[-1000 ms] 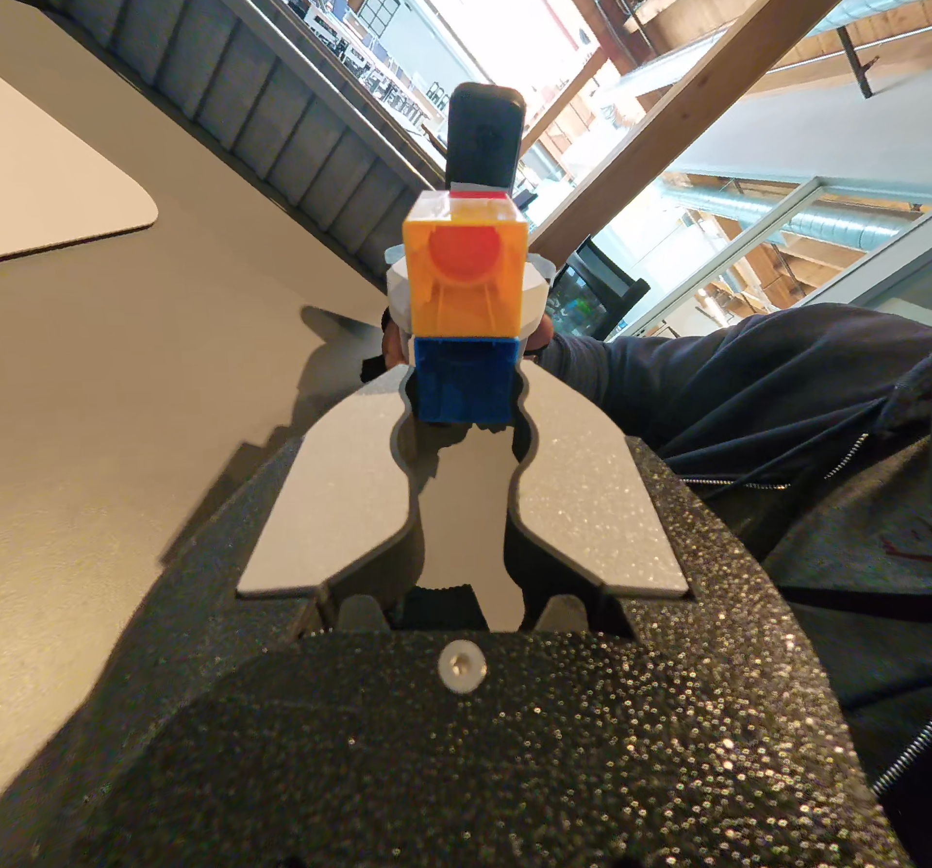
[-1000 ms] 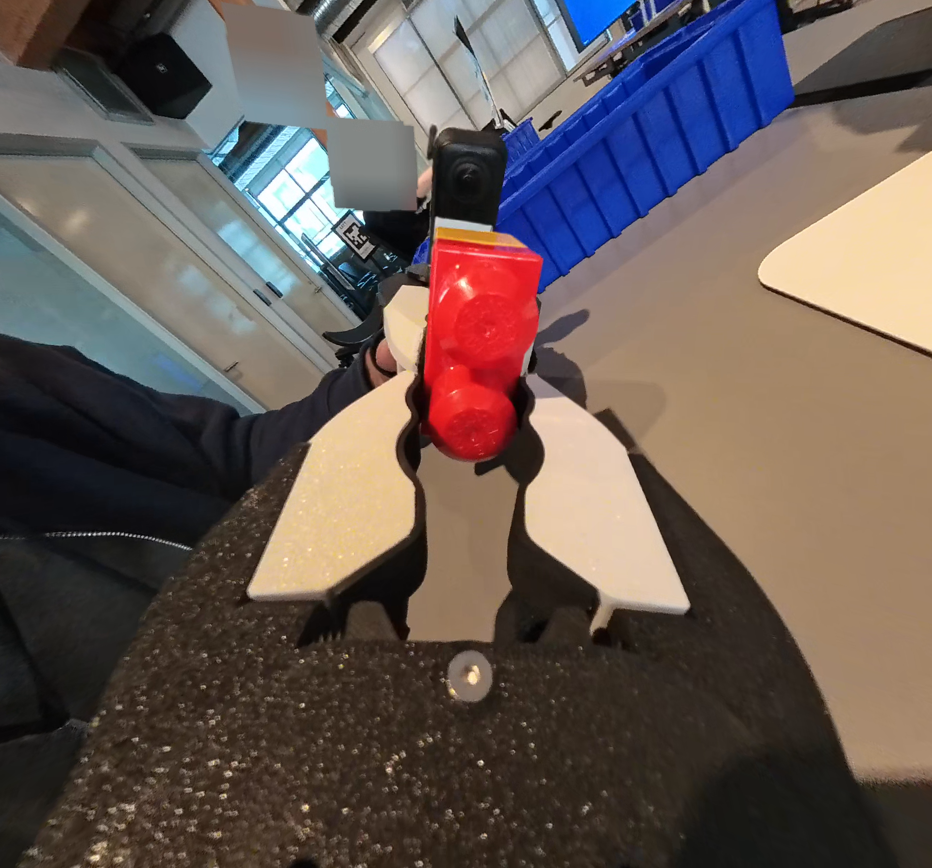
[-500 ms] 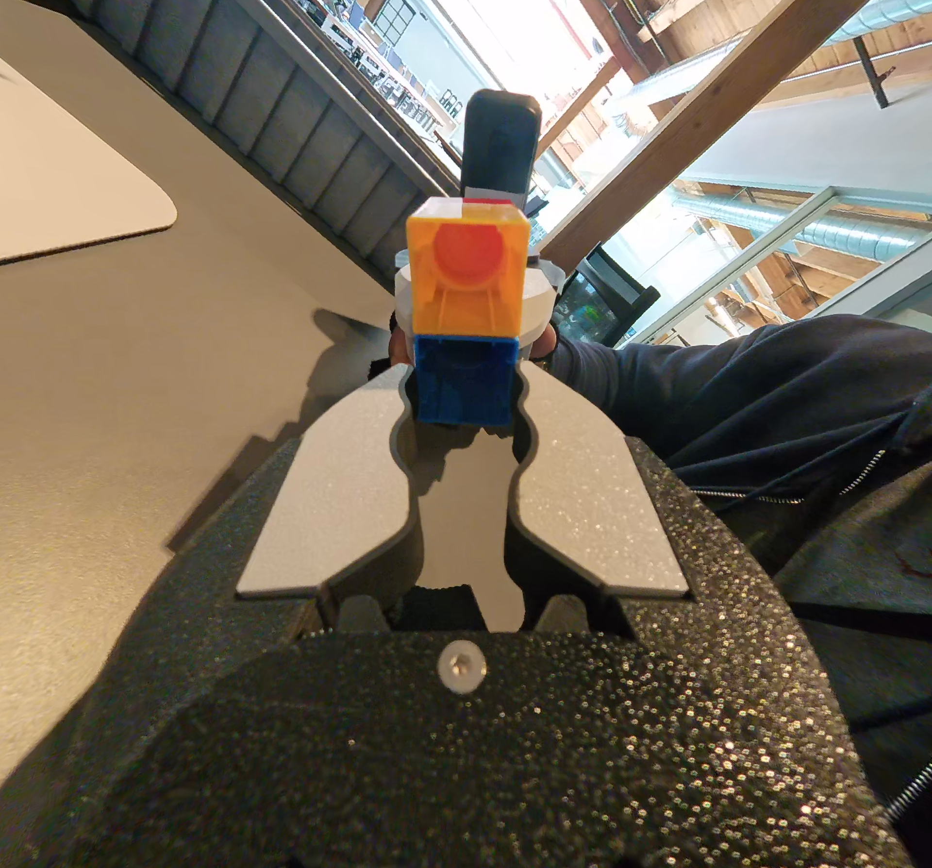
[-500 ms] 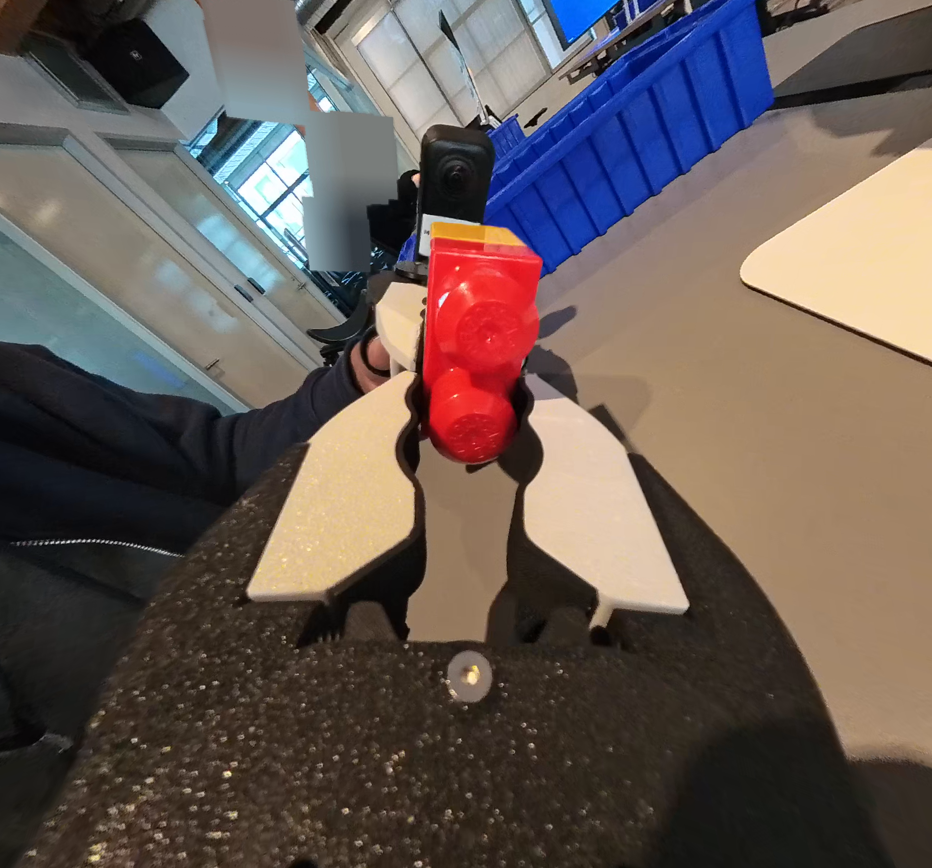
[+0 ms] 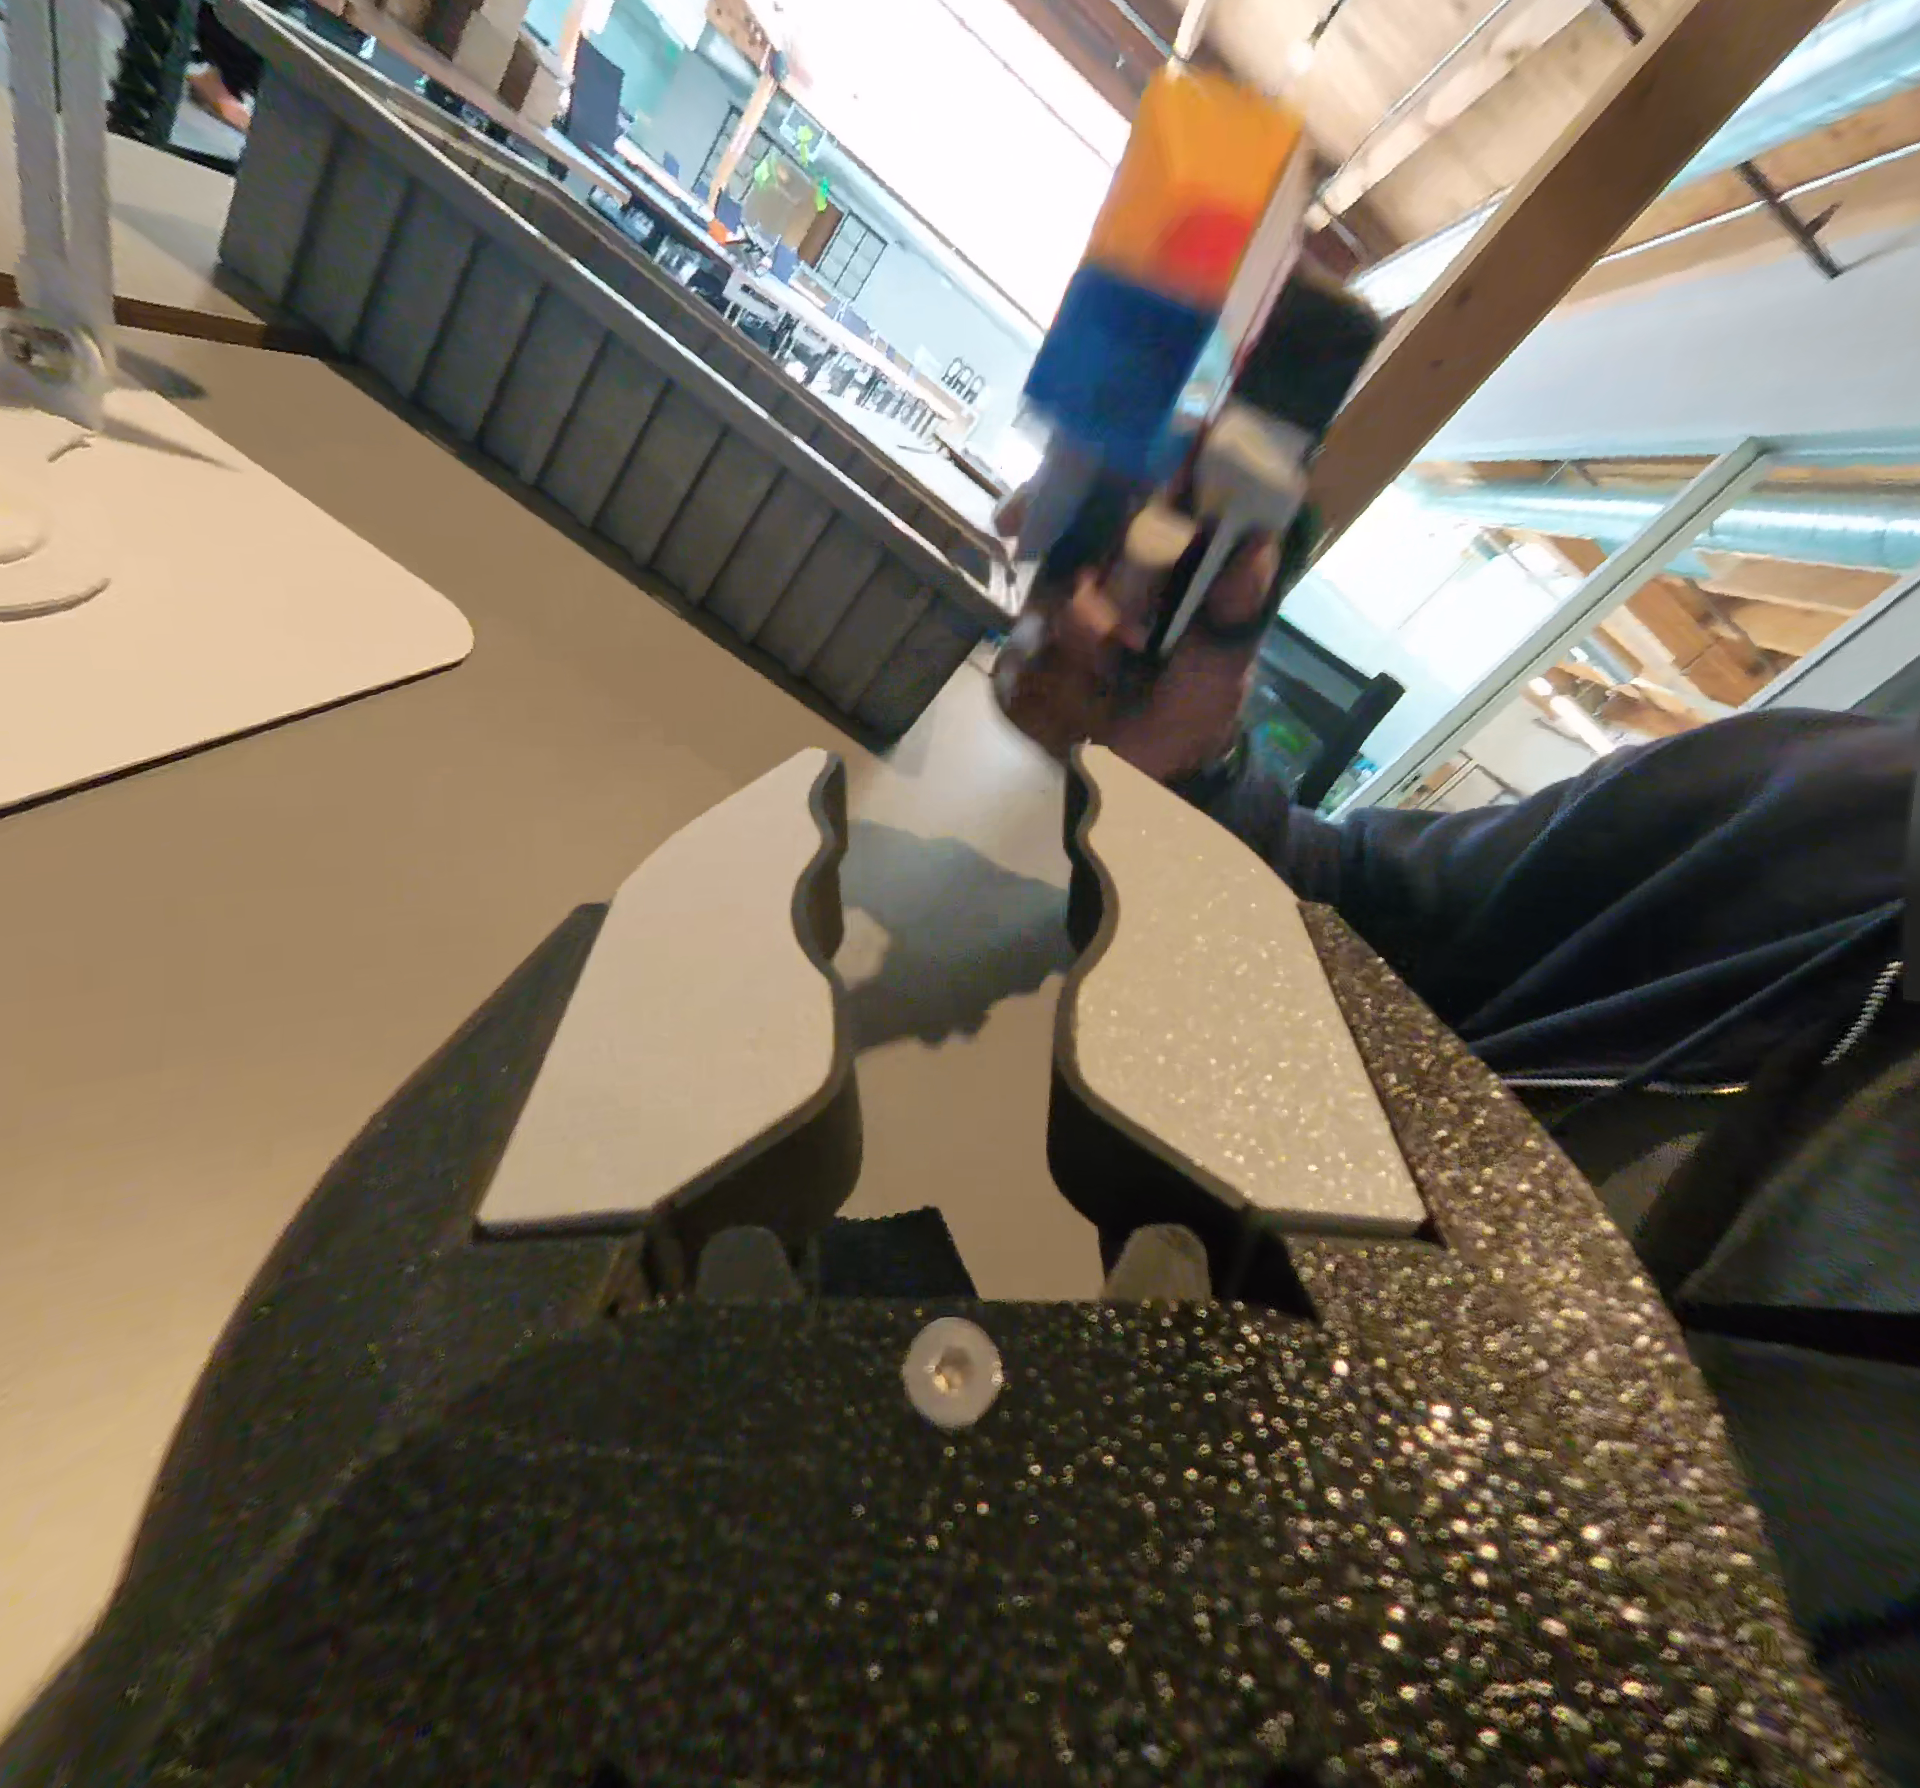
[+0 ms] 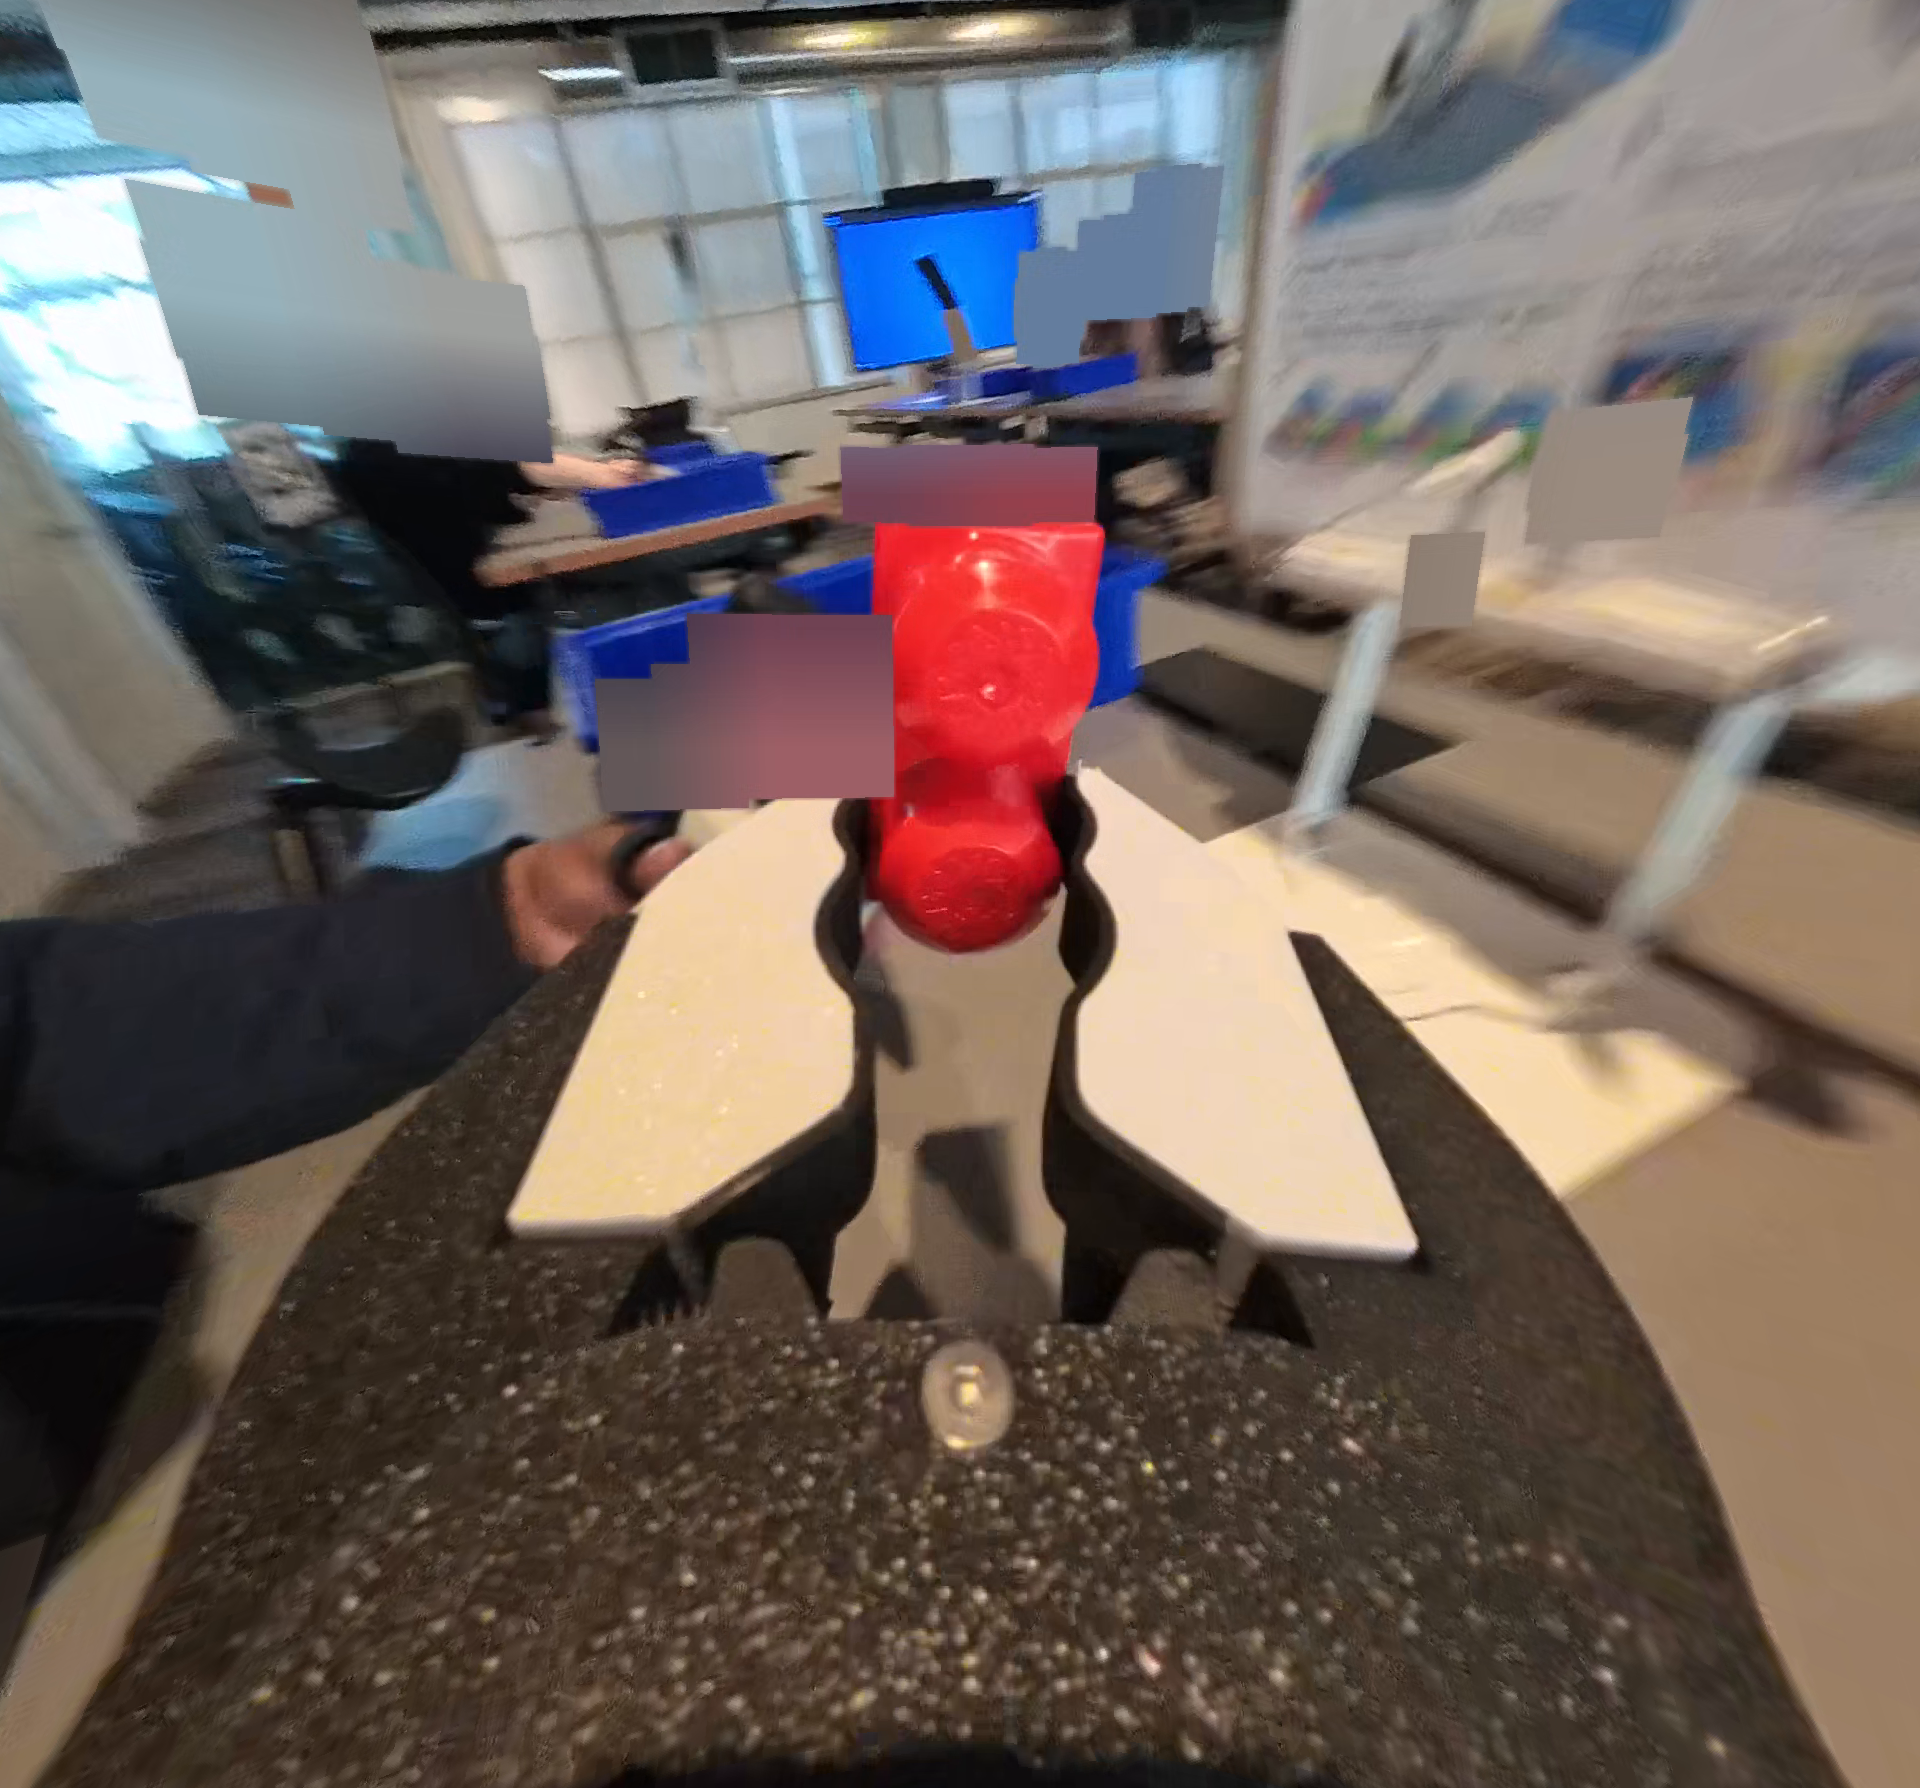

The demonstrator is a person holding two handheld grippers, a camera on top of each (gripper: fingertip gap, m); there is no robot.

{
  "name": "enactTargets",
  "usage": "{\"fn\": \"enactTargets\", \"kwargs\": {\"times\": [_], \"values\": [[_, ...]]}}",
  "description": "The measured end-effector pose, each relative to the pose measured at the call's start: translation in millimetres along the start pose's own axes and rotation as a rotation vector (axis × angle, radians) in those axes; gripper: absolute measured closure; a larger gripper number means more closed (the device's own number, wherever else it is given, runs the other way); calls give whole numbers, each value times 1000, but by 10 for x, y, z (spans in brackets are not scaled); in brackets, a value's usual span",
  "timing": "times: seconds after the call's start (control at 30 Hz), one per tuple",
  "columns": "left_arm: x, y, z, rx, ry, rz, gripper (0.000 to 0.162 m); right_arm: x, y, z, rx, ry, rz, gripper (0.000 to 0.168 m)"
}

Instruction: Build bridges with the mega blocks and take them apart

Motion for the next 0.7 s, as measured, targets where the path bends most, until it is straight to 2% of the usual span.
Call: {"fn": "enactTargets", "kwargs": {"times": [0.07,0.17,0.23,0.33,0.4,0.53,0.7], "values": [[32,-26,60,17,-33,-19,124,-363,137,-447,-150,4,138,134],[65,-58,119,18,-59,-32,125,-1069,595,-751,-326,-217,413,134],[72,-49,116,18,-58,-31,126,-1585,1011,-644,-366,-481,576,134],[91,-35,110,13,-55,-27,127,-2137,1369,-191,-305,-842,585,134],[116,-31,127,15,-64,-27,127,-2341,1505,113,-281,-1026,570,134],[142,-39,177,26,-88,-36,128,-2548,1765,502,-394,-1322,602,133],[66,-35,135,16,-41,-41,129,-2429,1782,600,-455,-1449,564,133]]}}
Point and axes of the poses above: each gripper's, where its closed fingertips meet, x out along the fingers, z out of its underside, y = z × x across the jaws, the point moved 2 cm from there along -x, back along the fingers, and after that the axes turned 1 degree about z, right-handed, at the moved point
